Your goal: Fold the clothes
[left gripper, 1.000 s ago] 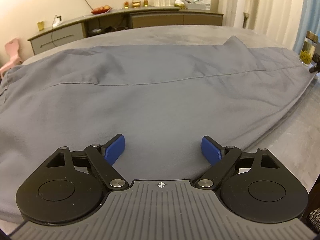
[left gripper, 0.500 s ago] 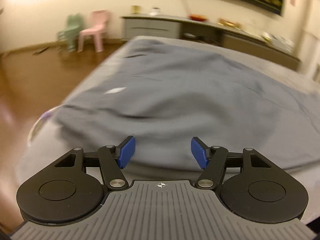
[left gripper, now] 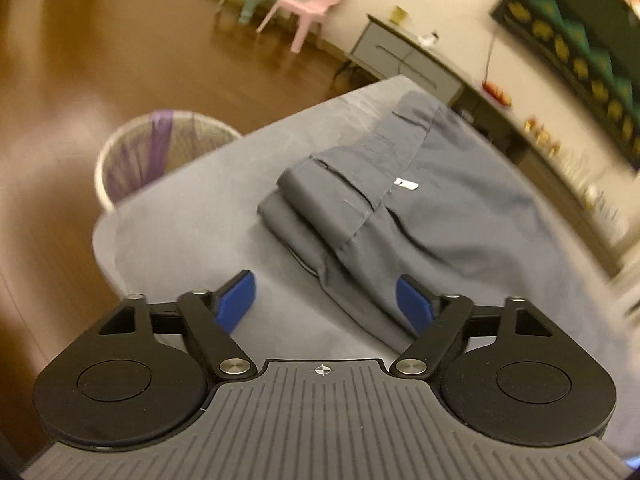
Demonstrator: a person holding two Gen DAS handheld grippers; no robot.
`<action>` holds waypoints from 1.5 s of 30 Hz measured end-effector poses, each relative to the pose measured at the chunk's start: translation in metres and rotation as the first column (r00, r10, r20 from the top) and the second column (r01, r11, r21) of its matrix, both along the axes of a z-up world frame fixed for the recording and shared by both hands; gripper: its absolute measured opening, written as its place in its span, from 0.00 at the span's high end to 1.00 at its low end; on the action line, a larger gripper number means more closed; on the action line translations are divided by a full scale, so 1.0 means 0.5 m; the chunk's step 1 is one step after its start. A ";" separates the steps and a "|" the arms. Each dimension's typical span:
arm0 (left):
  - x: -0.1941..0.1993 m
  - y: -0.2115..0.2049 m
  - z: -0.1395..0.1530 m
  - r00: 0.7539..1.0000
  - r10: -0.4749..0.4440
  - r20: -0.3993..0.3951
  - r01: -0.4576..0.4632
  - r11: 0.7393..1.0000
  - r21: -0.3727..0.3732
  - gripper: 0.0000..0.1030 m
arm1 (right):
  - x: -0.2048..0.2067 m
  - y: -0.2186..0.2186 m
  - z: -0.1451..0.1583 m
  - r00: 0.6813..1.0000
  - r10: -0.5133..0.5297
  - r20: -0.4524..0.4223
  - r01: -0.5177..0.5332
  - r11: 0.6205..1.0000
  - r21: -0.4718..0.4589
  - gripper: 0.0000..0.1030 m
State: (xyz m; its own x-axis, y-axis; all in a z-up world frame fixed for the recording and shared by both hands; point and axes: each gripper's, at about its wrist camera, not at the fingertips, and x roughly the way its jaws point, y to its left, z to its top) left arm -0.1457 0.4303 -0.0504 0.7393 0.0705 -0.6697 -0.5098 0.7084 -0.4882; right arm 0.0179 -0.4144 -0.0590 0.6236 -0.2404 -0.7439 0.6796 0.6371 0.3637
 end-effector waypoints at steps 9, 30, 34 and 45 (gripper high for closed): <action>0.077 -0.033 0.001 0.998 -0.019 0.059 0.026 0.994 -0.107 0.15 | -0.052 -0.036 -0.057 0.991 -0.070 0.116 0.018 0.917 0.398 0.32; 0.134 -0.053 -0.031 0.981 0.152 0.117 -0.127 0.972 -0.197 0.16 | 0.076 0.015 -0.065 0.975 0.182 0.129 -0.208 0.952 0.227 0.21; 0.170 -0.060 -0.050 0.989 0.109 0.104 -0.085 0.972 -0.219 1.00 | 0.085 0.023 -0.070 0.971 0.217 0.104 -0.235 0.946 0.221 0.78; 0.145 -0.069 0.024 0.937 0.057 0.344 0.016 0.978 -0.206 1.00 | 0.035 0.035 0.004 0.930 0.203 0.307 -0.249 0.961 0.119 0.97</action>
